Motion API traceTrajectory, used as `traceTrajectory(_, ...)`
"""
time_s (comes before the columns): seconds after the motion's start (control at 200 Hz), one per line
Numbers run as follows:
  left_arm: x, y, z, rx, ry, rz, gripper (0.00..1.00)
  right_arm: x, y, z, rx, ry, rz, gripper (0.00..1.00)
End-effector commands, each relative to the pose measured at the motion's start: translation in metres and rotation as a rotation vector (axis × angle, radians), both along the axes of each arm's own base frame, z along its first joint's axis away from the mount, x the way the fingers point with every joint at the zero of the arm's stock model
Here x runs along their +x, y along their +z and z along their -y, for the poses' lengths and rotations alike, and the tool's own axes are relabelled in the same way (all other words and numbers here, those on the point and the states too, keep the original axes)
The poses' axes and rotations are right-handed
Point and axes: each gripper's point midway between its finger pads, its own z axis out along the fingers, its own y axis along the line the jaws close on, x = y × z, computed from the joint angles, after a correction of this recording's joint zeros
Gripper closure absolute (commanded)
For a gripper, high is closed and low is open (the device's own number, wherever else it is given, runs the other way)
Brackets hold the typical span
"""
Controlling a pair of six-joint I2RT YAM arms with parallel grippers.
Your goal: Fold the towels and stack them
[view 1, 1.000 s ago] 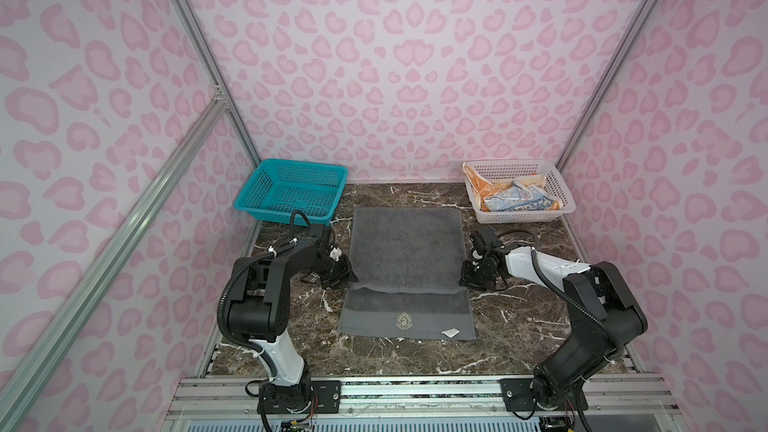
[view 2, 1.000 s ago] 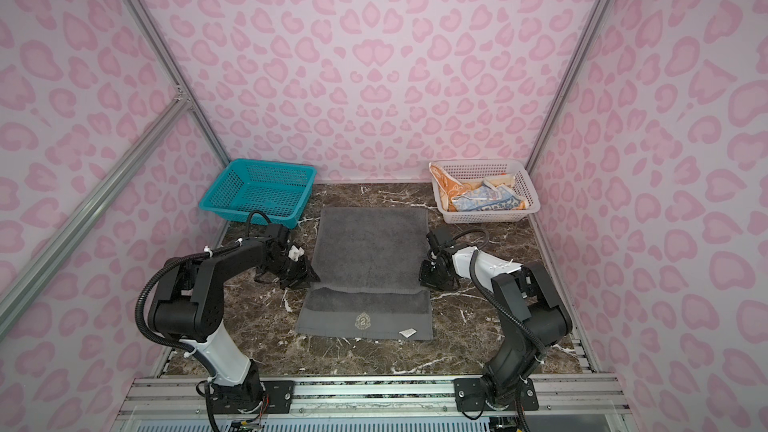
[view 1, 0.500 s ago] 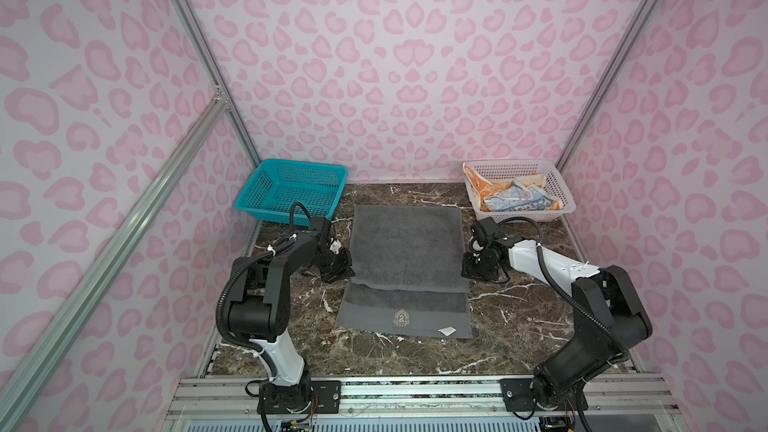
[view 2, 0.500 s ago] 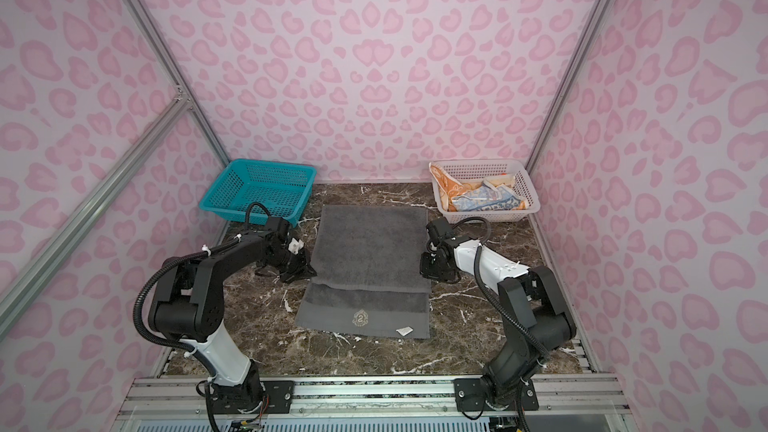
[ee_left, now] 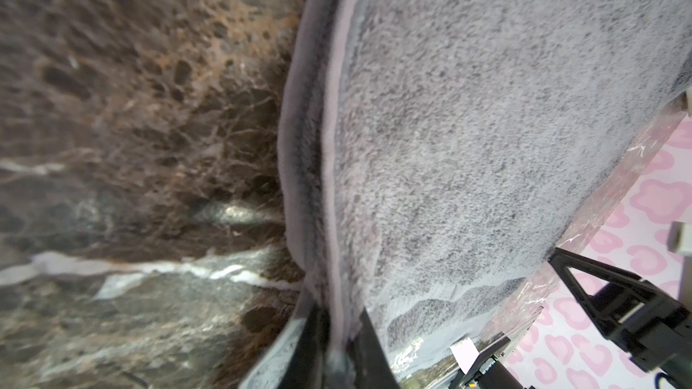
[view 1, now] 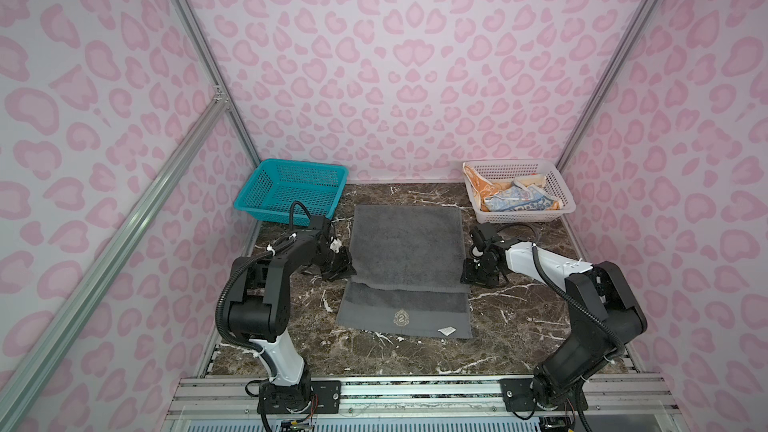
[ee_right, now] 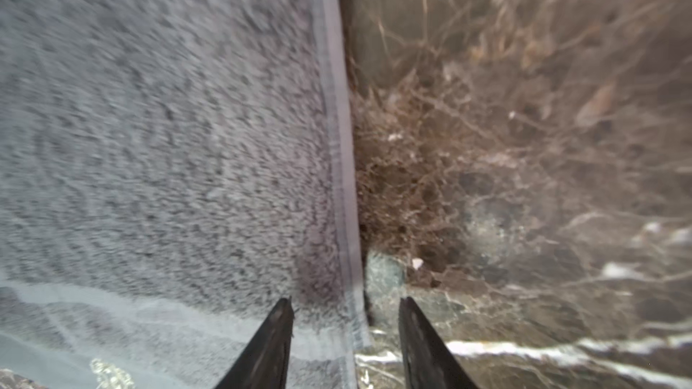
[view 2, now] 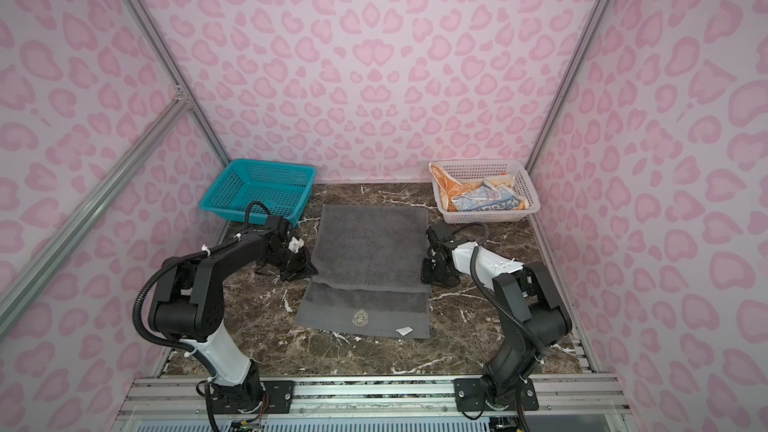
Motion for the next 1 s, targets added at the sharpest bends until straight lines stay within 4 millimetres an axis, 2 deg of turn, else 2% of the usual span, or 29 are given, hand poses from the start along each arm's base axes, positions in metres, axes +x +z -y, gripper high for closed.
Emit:
traceTrajectory(0.0,0.004,0.011,0.003,-0.024,-0.001,0.021,0.83,-0.006,-0.009,-0.002,0.011,-0.03,-0.038,0.54)
traceTrajectory(0.115,0.005,0.011,0.004,-0.026,0.002,0.021,0.83,-0.005,-0.011,-0.004,0.019,-0.034,-0.039,0.61)
traceTrajectory(0.36,0.013,0.015,0.007,-0.047,0.01,0.035,0.9,0.001,0.001,-0.005,0.031,-0.035,0.002,0.83)
traceTrajectory(0.6,0.012,0.014,0.008,-0.049,0.004,0.029,0.78,0.005,0.007,-0.007,0.044,-0.033,0.026,0.94)
traceTrajectory(0.81,0.006,0.009,0.007,-0.049,0.001,0.01,0.71,0.001,0.002,-0.005,0.032,-0.023,0.011,0.93)
traceTrajectory(0.995,0.004,0.016,0.01,-0.069,-0.005,0.014,0.67,-0.003,0.0,0.0,0.005,-0.023,-0.003,0.71)
